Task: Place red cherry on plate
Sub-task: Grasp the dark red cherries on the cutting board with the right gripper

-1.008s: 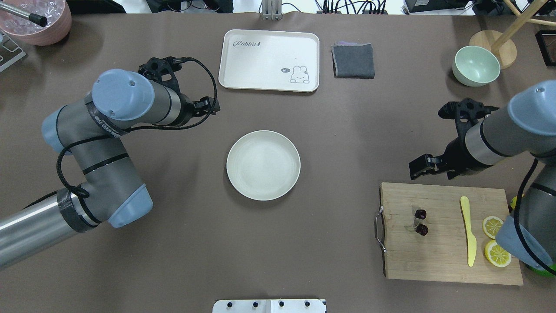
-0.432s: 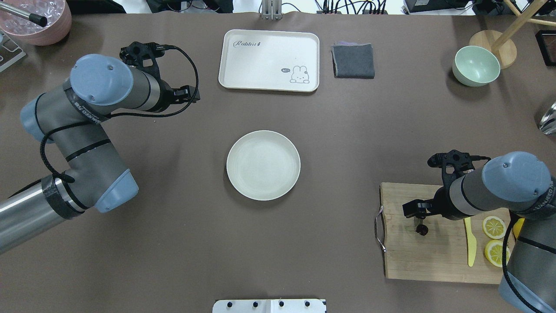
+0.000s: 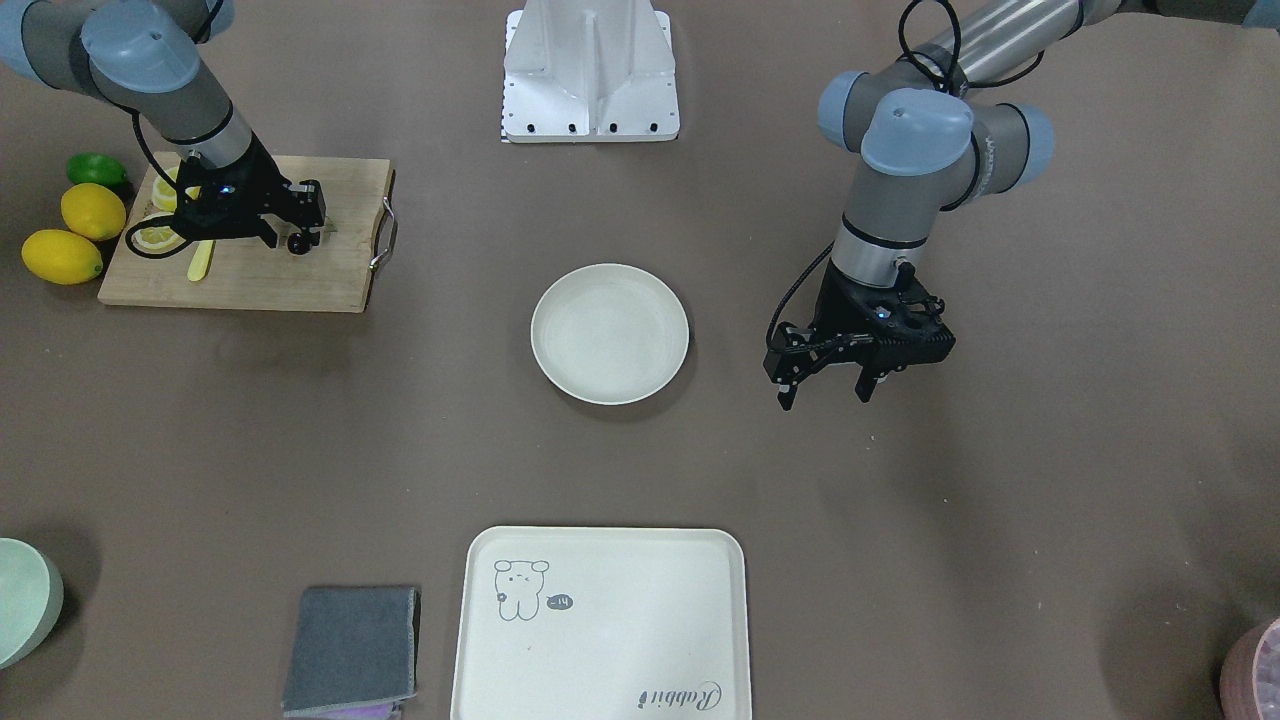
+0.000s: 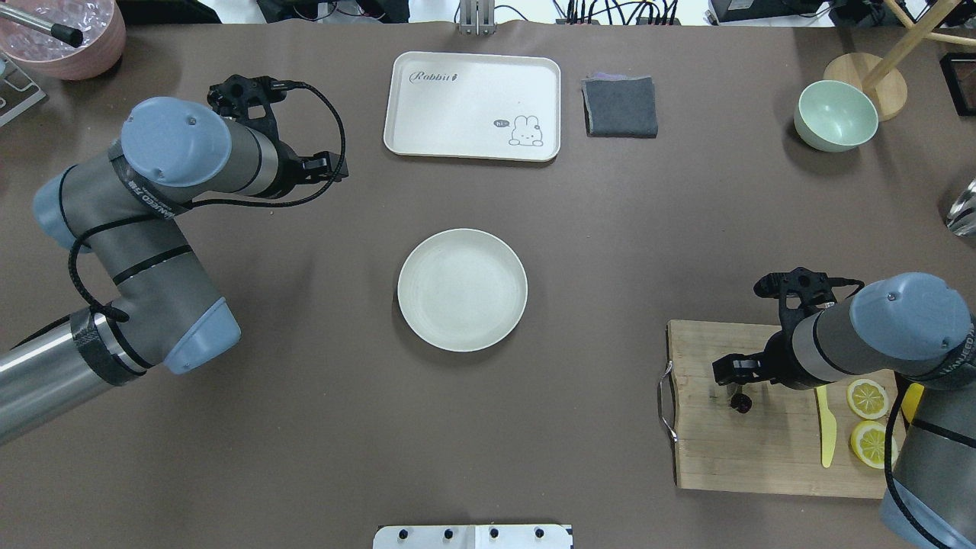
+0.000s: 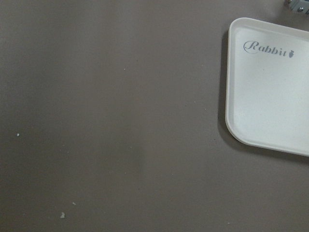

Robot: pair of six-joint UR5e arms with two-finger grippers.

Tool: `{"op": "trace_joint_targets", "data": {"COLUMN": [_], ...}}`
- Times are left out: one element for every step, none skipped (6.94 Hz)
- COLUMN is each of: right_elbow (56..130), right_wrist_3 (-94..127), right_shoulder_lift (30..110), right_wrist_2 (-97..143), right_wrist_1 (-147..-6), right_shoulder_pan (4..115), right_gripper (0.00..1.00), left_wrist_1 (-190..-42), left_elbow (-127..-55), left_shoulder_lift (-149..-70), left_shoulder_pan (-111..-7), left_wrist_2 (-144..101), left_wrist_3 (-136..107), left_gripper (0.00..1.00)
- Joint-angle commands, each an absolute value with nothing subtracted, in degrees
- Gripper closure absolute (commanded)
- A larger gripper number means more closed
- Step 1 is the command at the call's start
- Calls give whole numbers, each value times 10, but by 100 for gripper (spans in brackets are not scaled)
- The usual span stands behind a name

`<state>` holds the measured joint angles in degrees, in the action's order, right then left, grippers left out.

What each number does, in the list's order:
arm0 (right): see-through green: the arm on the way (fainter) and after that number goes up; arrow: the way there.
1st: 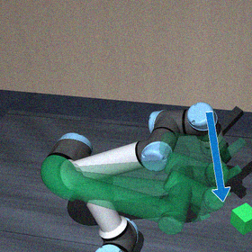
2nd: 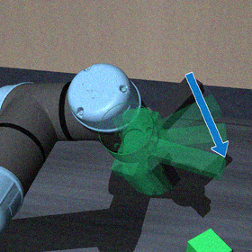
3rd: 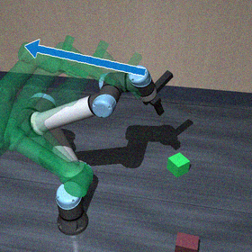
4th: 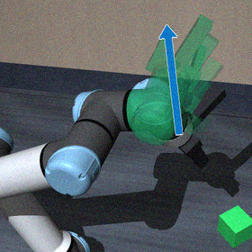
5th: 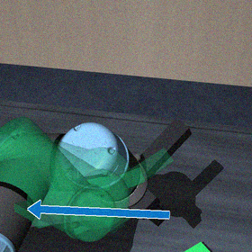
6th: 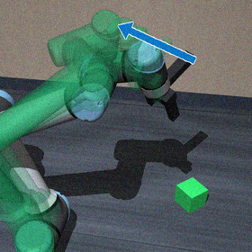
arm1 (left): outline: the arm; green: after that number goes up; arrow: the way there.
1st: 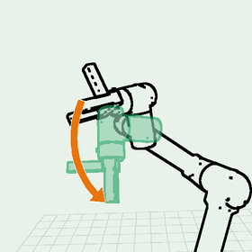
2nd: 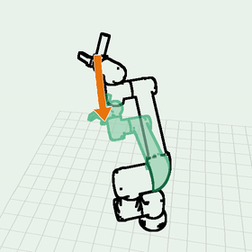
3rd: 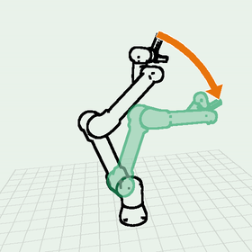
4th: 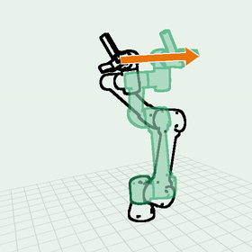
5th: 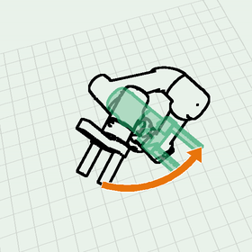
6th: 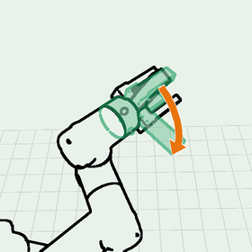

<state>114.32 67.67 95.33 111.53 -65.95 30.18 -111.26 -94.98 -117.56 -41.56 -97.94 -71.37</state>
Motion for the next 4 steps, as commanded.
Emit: {"op": "trace_joint_targets", "data": {"right_elbow": [1146, 1146, 1145, 1142], "right_wrist_3": [678, 678, 677, 677], "right_shoulder_lift": [947, 927, 909, 867], "right_wrist_2": [1115, 1124, 1126, 1130], "right_wrist_1": [-659, -665, -667, -700], "right_shoulder_pan": [307, 325, 331, 339], "right_gripper": [100, 100, 100, 100], "left_wrist_1": [-1114, -1114, -1115, -1113], "left_elbow": [-950, -950, -949, -950], "left_shoulder_lift": [-1175, -1175, -1166, -1145], "left_shoulder_pan": [-416, -417, -437, -460], "left_wrist_2": [-980, -980, -982, -986], "left_wrist_3": [-714, -709, -676, -611], "left_gripper": [2, 2, 2, 2]}}
